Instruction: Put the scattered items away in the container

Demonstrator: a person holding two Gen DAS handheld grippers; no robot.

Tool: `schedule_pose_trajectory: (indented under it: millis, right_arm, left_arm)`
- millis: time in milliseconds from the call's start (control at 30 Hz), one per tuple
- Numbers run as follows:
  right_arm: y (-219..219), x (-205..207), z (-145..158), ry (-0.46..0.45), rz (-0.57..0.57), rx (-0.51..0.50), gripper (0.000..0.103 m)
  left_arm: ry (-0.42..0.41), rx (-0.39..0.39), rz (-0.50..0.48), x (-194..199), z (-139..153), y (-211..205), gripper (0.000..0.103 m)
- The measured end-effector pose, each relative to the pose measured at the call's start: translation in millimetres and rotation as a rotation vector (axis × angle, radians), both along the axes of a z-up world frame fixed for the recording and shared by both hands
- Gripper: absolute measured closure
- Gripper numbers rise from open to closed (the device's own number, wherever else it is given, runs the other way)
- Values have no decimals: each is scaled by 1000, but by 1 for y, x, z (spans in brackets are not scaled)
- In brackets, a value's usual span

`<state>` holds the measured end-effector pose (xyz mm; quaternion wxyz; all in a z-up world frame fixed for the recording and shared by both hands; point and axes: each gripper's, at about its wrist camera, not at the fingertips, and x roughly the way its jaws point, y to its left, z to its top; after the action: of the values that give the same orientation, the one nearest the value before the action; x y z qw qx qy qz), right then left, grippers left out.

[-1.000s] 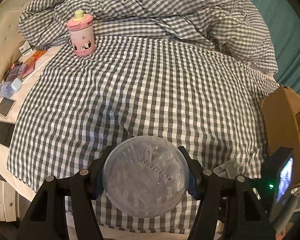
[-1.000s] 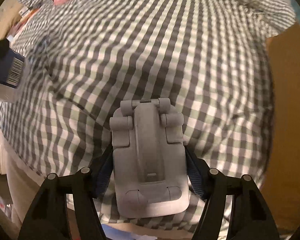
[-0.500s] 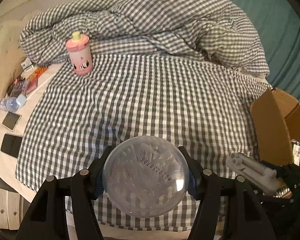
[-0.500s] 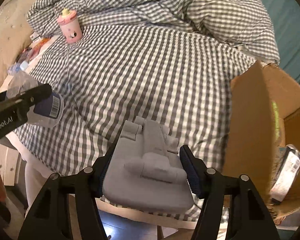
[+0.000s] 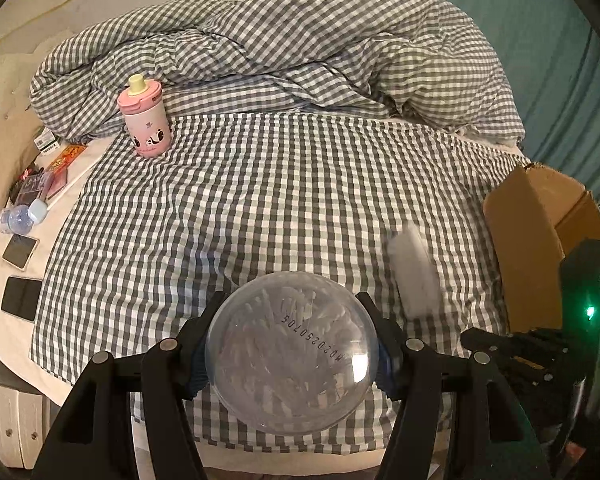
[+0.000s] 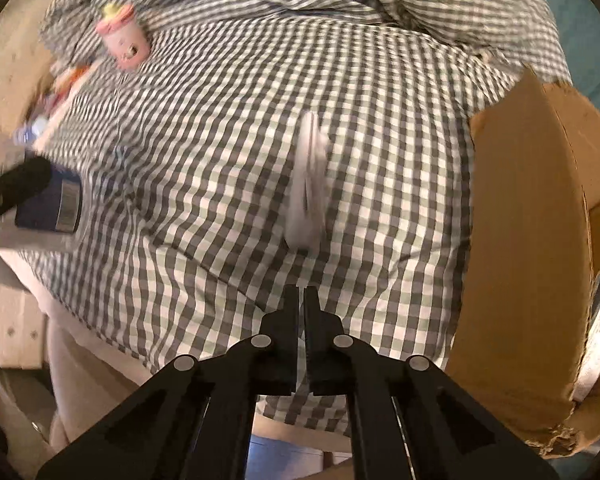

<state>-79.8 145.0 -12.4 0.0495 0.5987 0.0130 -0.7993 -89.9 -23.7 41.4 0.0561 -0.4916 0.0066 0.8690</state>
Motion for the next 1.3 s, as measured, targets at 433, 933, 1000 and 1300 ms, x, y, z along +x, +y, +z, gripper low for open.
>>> schedule_pose_trajectory:
  millis: [433,933,1000,1300]
  right_arm:
    - [31,-41,-27,64,-124,-18,28]
    - [75,-91,-84,-73,-269,-352,42]
    - [71,-91,-77,-64,-247,-331,61]
    - [-10,-84,-52,40,2,-49,76]
  left_arm:
    - [-34,8,23,3,-11,-15,39]
    - [-84,5,45,-10,-32,-23,39]
    - [-90,6,48,-12,-34,-23,39]
    - [-105,16,45,-16,-41,-21,39]
